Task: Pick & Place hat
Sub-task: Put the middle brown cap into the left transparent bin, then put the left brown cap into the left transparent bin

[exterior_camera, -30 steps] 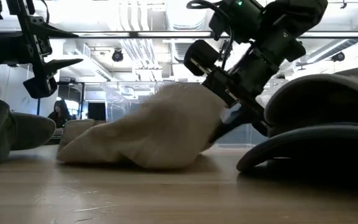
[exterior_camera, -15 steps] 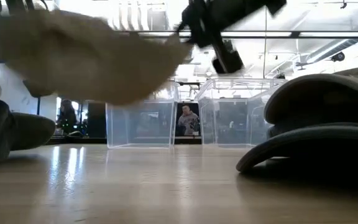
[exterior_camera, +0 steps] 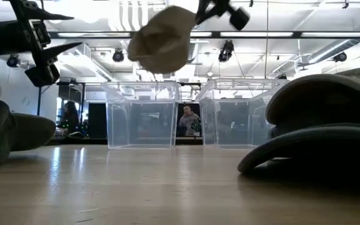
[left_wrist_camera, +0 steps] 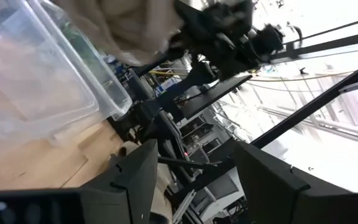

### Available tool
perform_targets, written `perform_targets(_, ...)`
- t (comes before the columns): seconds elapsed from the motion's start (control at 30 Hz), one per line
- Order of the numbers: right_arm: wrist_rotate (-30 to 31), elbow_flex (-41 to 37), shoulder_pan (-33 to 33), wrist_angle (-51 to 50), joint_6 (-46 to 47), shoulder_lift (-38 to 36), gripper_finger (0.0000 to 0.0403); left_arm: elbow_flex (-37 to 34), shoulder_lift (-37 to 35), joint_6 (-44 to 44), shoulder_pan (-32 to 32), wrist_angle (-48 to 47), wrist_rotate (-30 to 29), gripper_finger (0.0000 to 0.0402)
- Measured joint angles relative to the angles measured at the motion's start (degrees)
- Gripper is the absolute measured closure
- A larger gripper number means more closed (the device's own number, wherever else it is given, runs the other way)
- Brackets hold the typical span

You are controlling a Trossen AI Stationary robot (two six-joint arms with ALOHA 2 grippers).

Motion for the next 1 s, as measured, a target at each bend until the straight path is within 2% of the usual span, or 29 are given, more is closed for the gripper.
perform_targets(0.13,-4.92,0.3,-4.29,0.84,3.39,4.91,0.039,1.06,0.0,2.56,0.0,0.03,0.01,0.0193)
perform_targets(0.3,-9.37,0.48,-5.77,0.51,10.27,11.97,0.039,3.03,0.0,2.6,0.0,0.04,0.02,0.0193)
perform_targets(0.43,-17.31,1.19,-5.92,2.54,10.9,17.33,0.0384,5.09,0.0,2.62,0.0,0.0,0.64,0.0193)
perform_targets(0.5,-18.76,2.77,-5.64,2.39,10.08,19.78,0.0371,6.04,0.0,2.6,0.0,0.04,1.29,0.0193)
perform_targets(0.8,-20.59,9.98,-4.0,1.54,-1.4,25.27,0.028,7.44,0.0,2.44,0.0,-0.29,7.41,0.0193)
perform_targets(1.0,-20.86,16.39,-2.3,1.46,-17.94,22.65,0.0225,7.37,0.02,0.89,0.0,-4.04,11.86,0.0193)
